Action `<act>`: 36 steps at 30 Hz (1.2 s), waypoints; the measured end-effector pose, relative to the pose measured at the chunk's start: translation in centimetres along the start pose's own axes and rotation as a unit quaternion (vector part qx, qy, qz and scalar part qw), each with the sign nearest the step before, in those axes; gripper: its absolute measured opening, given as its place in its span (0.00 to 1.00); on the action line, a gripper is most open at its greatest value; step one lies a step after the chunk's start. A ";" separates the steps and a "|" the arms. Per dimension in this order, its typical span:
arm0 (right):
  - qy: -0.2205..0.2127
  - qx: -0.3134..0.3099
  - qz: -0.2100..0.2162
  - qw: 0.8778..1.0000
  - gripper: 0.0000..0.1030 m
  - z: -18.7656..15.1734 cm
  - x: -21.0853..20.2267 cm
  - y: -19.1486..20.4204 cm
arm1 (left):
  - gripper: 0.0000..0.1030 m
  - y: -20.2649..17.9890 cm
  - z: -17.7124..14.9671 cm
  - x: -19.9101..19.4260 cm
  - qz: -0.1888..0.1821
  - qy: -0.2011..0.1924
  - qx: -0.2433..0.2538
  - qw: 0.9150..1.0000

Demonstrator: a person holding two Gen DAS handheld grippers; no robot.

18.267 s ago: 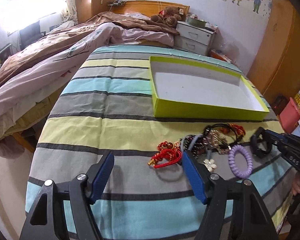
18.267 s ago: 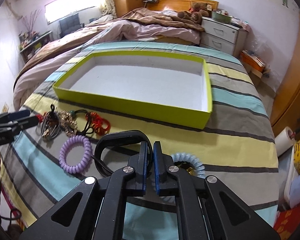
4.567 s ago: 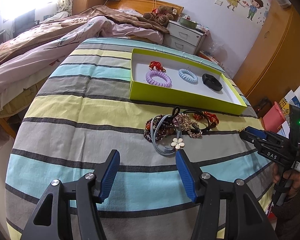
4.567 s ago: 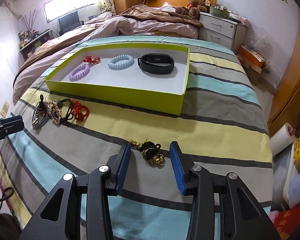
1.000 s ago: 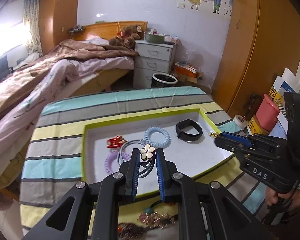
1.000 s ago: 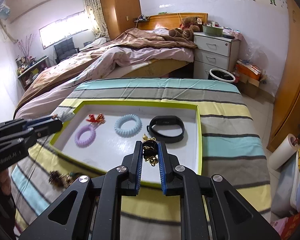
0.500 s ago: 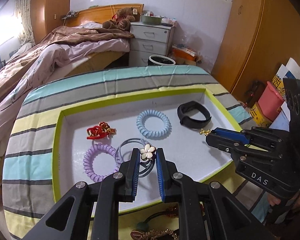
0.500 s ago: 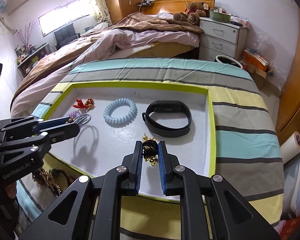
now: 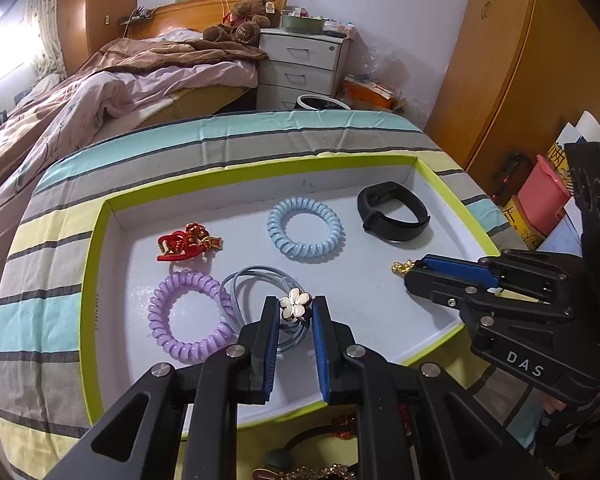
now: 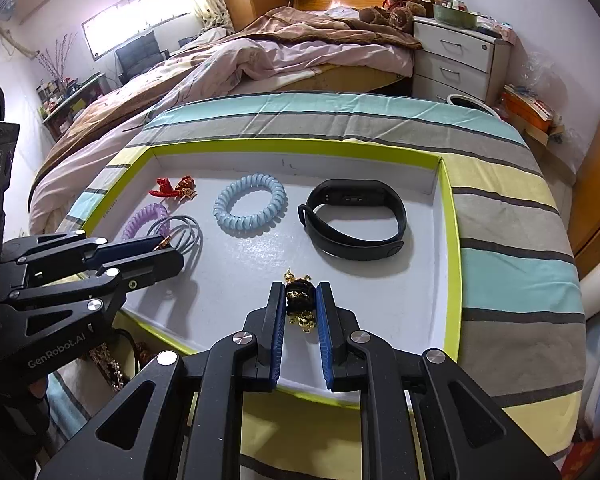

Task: Organize jewelry
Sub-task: 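Carry the ornament and flower hair tie into the green box, open both tools, then move both open tools back over the remaining jewelry pile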

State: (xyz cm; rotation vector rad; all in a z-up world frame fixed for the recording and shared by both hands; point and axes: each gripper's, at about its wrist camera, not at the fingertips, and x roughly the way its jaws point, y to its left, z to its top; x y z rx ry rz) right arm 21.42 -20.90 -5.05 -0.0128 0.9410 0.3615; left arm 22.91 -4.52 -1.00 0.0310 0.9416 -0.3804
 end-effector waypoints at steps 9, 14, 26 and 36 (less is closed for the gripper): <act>0.002 -0.001 0.003 1.000 0.16 0.1 0.1 -0.1 | 0.18 0.2 0.0 0.4 0.000 0.009 -0.006 1.000; 0.002 0.001 0.004 1.000 0.18 0.2 0.2 -0.1 | 0.21 0.2 -0.1 0.3 -0.003 0.008 -0.008 1.000; -0.006 0.006 -0.005 1.000 0.31 0.2 -0.6 -0.2 | 0.29 0.2 -0.2 -0.4 0.000 0.003 -0.011 1.000; -0.023 0.014 -0.006 1.000 0.32 0.0 -2.1 0.3 | 0.33 -0.1 -0.9 -2.7 0.003 -0.014 -0.013 1.000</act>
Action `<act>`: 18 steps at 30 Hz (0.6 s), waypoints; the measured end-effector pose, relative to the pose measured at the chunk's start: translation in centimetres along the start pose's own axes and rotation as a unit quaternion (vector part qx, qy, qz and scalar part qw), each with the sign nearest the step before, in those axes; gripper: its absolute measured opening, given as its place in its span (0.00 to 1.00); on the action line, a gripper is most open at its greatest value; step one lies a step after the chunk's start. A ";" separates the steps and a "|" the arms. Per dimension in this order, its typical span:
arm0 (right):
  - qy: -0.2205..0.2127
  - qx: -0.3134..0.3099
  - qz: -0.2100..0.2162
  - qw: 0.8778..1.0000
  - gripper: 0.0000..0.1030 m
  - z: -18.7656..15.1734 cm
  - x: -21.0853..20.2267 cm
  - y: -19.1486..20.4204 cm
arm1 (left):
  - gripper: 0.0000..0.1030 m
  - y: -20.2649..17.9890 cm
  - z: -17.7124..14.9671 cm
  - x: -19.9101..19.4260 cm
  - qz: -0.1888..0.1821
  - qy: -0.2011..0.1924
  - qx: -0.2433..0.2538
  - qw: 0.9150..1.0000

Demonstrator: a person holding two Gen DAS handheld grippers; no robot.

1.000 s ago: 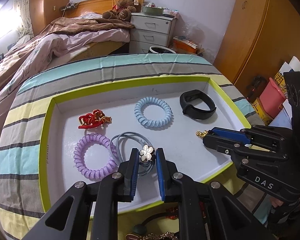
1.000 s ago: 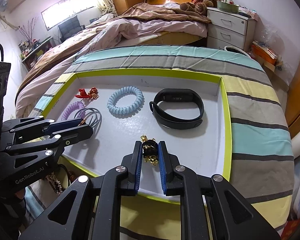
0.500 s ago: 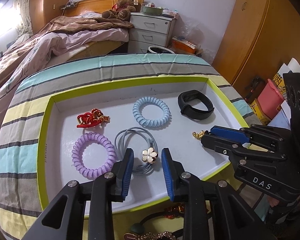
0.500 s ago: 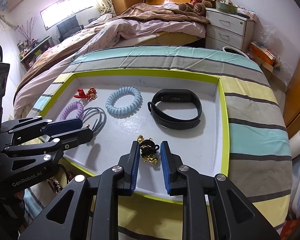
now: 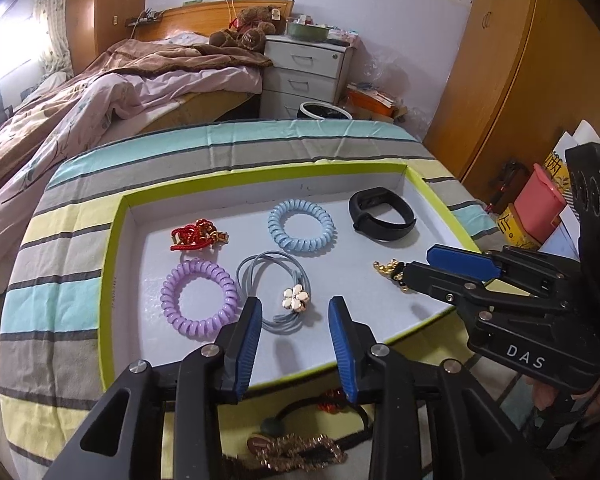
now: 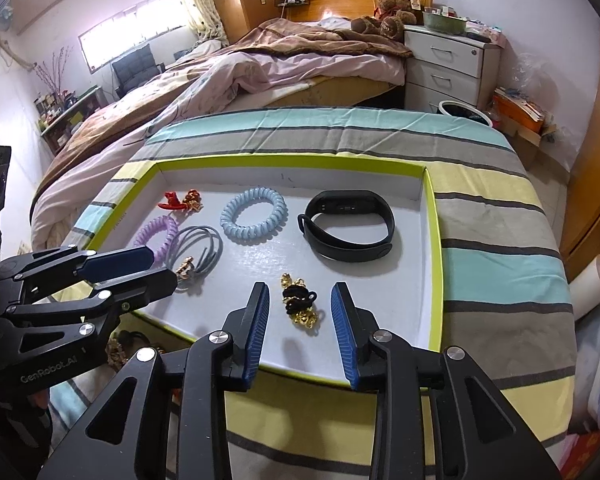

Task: Organize jewelry
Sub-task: 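Move both open tools back over the remaining jewelry pile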

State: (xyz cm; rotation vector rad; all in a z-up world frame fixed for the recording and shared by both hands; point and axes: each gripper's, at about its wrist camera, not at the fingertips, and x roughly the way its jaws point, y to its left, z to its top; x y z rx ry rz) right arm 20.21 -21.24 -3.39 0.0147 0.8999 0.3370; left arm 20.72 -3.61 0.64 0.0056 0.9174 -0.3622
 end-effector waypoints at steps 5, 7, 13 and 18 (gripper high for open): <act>-0.015 0.002 0.004 1.000 0.33 -0.5 -1.5 0.6 | 0.34 -0.1 -0.8 -2.0 0.007 -0.013 -0.005 1.000; -0.021 0.001 0.006 1.000 0.33 -0.8 -2.2 0.9 | 0.34 0.0 -1.3 -2.7 0.010 -0.016 -0.006 1.000; -0.037 -0.001 0.013 0.999 0.33 -1.5 -3.8 1.9 | 0.35 0.3 -2.9 -5.0 0.018 -0.029 -0.017 0.999; -0.046 -0.006 0.018 0.999 0.33 -2.3 -4.8 2.7 | 0.35 1.0 -4.5 -6.9 0.021 -0.040 -0.027 0.999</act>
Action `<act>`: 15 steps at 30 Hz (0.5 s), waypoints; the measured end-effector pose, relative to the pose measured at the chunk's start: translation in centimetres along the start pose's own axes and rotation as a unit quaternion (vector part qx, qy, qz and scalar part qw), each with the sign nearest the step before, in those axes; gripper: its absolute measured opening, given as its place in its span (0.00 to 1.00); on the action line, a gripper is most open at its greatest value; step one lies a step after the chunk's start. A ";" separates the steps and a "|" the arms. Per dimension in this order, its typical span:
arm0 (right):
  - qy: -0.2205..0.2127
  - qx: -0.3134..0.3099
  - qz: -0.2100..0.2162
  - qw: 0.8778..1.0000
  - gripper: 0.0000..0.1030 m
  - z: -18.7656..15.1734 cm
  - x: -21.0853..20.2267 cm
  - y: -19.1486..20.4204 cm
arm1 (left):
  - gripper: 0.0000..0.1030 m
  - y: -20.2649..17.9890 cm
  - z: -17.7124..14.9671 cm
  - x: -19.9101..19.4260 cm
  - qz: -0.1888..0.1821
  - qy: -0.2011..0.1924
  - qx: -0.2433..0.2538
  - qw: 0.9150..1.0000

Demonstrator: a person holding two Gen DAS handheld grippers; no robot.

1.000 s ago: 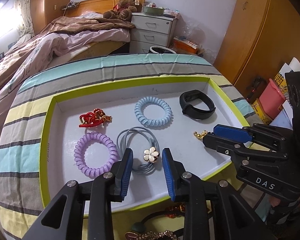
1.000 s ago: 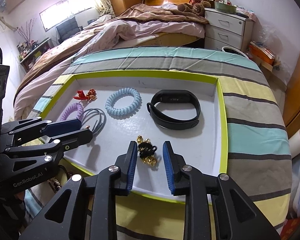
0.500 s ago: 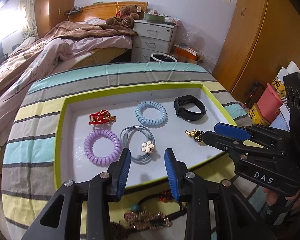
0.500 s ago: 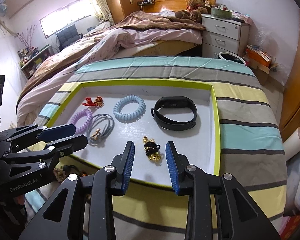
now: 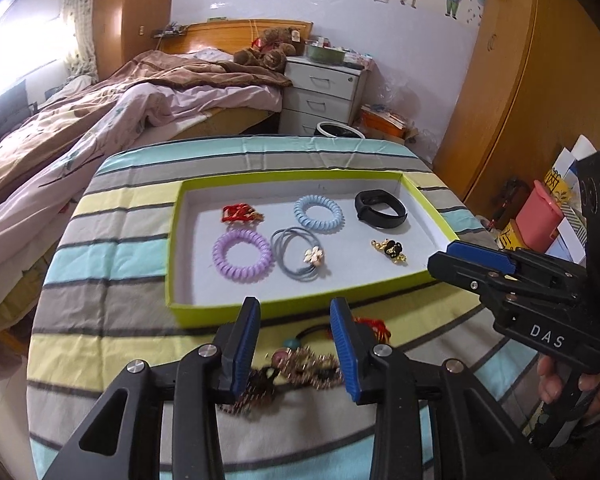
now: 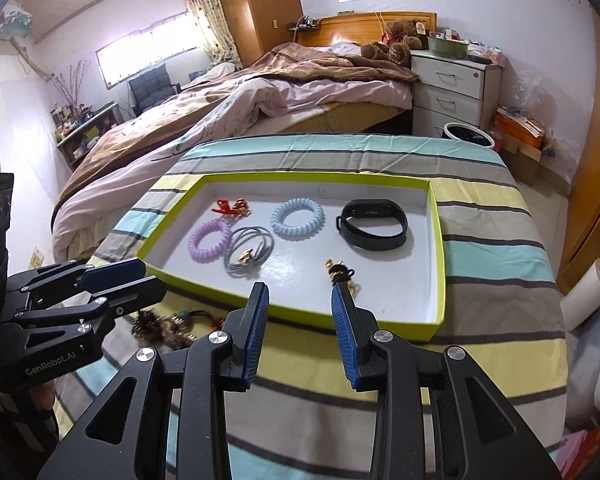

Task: Organize jewelry
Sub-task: 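Move both open tools back over the remaining jewelry pile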

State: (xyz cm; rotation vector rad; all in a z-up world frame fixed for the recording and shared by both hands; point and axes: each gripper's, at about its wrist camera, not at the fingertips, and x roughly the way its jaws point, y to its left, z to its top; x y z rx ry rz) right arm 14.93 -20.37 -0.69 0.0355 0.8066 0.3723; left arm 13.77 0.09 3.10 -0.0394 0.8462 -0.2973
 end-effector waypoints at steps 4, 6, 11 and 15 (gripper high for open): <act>-0.001 -0.003 0.005 1.000 0.33 -1.0 -0.5 0.7 | 0.45 1.3 -1.3 -1.4 0.004 -0.008 -0.019 1.000; 0.002 -0.006 0.008 1.000 0.33 -1.4 -0.4 1.1 | 0.46 2.0 -2.2 -2.1 0.005 -0.010 -0.030 0.999; 0.013 -0.006 0.017 1.000 0.33 -2.5 0.4 1.9 | 0.46 4.1 -4.0 -3.7 0.014 -0.018 -0.054 0.998; 0.012 -0.015 0.030 0.999 0.33 -3.0 0.6 2.8 | 0.46 5.5 -5.0 -4.7 0.022 -0.022 -0.072 0.997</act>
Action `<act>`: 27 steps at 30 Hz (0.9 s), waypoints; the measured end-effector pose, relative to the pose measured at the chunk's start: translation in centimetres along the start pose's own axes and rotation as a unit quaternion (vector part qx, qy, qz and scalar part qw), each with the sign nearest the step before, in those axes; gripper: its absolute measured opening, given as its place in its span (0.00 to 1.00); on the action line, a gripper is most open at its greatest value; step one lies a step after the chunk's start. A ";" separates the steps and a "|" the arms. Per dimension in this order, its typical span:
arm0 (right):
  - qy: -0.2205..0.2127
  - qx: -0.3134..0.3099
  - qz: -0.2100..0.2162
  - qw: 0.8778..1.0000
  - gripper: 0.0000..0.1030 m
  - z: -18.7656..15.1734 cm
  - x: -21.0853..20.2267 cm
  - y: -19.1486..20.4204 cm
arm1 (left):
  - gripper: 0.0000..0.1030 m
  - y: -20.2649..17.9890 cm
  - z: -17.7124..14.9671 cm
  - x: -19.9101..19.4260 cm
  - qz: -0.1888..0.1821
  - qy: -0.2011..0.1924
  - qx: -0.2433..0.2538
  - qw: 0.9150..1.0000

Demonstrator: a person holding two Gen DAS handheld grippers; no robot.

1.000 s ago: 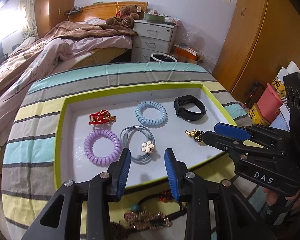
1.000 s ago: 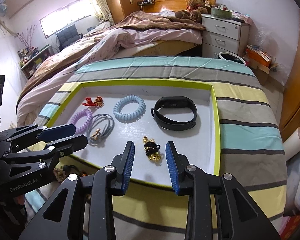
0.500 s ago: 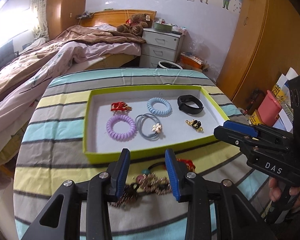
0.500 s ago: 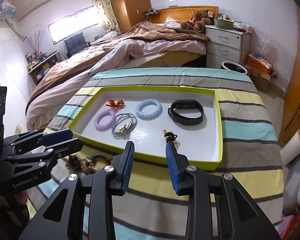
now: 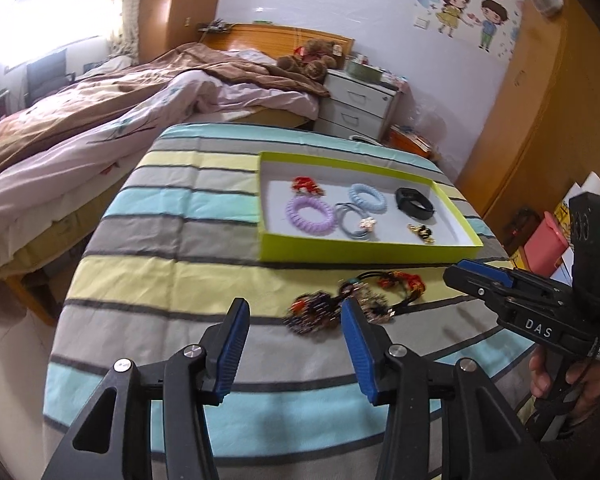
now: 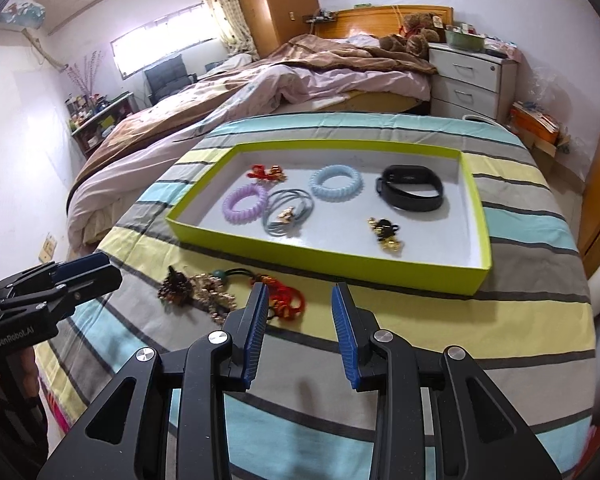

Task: Organize jewelry
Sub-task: 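Move both open tools back over the remaining jewelry pile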

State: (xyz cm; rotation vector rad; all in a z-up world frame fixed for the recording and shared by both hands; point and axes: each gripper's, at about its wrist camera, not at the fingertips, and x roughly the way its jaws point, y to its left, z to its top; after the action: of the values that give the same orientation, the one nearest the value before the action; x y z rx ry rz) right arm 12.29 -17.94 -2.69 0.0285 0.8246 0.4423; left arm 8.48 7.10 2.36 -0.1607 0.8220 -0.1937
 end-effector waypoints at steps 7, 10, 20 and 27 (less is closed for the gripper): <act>0.009 -0.046 0.024 0.999 0.33 -0.6 0.8 2.9 | 0.46 1.8 -0.9 -0.7 0.002 -0.002 -0.017 1.000; 0.015 -0.071 0.024 0.997 0.33 -0.8 1.4 4.2 | 0.46 2.2 -1.3 -0.5 0.001 0.003 -0.020 1.000; 0.031 -0.067 0.009 0.997 0.33 -1.0 2.5 4.2 | 0.46 2.3 -1.5 1.1 -0.015 0.021 -0.018 1.000; 0.020 -0.074 0.007 0.997 0.33 -0.7 2.4 4.4 | 0.46 1.5 -1.2 2.7 -0.037 0.035 -0.010 0.999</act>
State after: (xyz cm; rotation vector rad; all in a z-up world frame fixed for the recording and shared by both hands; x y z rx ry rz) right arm 11.56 -13.14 -3.98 -0.1123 0.8295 0.5179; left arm 9.58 7.85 -0.70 -0.2045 0.8890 -0.2627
